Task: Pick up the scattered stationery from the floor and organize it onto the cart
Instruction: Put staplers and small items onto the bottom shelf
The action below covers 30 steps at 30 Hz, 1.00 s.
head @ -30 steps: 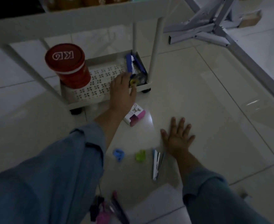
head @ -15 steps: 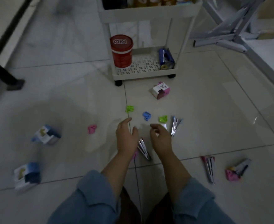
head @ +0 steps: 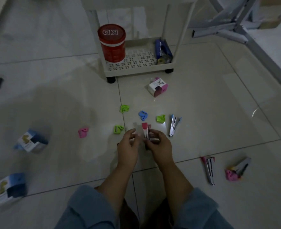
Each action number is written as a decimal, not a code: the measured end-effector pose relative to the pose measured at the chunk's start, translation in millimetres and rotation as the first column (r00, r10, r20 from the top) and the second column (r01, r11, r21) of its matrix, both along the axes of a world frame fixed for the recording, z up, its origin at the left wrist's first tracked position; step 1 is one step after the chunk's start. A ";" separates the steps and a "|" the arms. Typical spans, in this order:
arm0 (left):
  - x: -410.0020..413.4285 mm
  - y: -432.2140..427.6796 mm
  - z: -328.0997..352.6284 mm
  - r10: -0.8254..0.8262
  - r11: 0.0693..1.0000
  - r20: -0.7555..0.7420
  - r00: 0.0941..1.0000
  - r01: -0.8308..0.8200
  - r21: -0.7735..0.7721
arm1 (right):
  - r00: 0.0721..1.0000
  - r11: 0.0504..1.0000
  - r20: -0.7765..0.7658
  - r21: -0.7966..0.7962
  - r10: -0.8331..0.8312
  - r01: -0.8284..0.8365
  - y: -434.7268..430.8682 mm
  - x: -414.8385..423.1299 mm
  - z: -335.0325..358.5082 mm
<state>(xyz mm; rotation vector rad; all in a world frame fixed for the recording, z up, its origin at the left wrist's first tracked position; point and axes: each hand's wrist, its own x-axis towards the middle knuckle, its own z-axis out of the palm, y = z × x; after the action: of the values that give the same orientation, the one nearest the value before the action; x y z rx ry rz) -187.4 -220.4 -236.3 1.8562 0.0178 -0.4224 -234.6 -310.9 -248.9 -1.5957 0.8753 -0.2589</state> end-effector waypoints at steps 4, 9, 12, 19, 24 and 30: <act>-2.9 -23.6 -7.6 -0.113 0.978 -0.327 0.938 0.048 -0.201 | 0.994 0.992 0.023 0.053 0.110 -0.111 -13.8 -3.0 7.9; -1.0 -36.5 -14.7 -0.058 0.973 -0.423 0.904 -0.043 -0.225 | 0.964 0.914 0.009 -0.317 -0.264 0.253 -43.5 2.4 -0.2; 2.2 -44.2 -15.5 -0.116 0.980 -0.368 0.923 0.046 -0.194 | 0.913 0.892 -0.117 -0.293 -0.392 0.345 -72.2 9.5 -15.3; 12.0 -63.4 -10.4 -0.125 0.975 -0.437 0.891 0.028 -0.221 | 0.957 0.929 -0.259 -0.369 -0.129 0.026 -88.0 12.0 -25.2; 30.9 -72.1 -2.8 -0.078 0.957 -0.517 0.853 -0.081 -0.279 | 0.974 0.974 -0.035 -0.042 -0.224 0.223 -79.5 11.9 -17.5; 101.8 -91.1 23.3 -0.081 0.961 -0.324 0.943 -0.013 -0.277 | 0.918 0.905 0.048 0.191 -0.395 0.379 -116.4 67.9 3.4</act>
<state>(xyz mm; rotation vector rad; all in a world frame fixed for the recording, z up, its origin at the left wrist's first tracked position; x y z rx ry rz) -85.6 -311.4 -212.9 1.4953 0.1493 -0.7233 -166.7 -427.3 -245.5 -1.2258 1.1149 -0.5123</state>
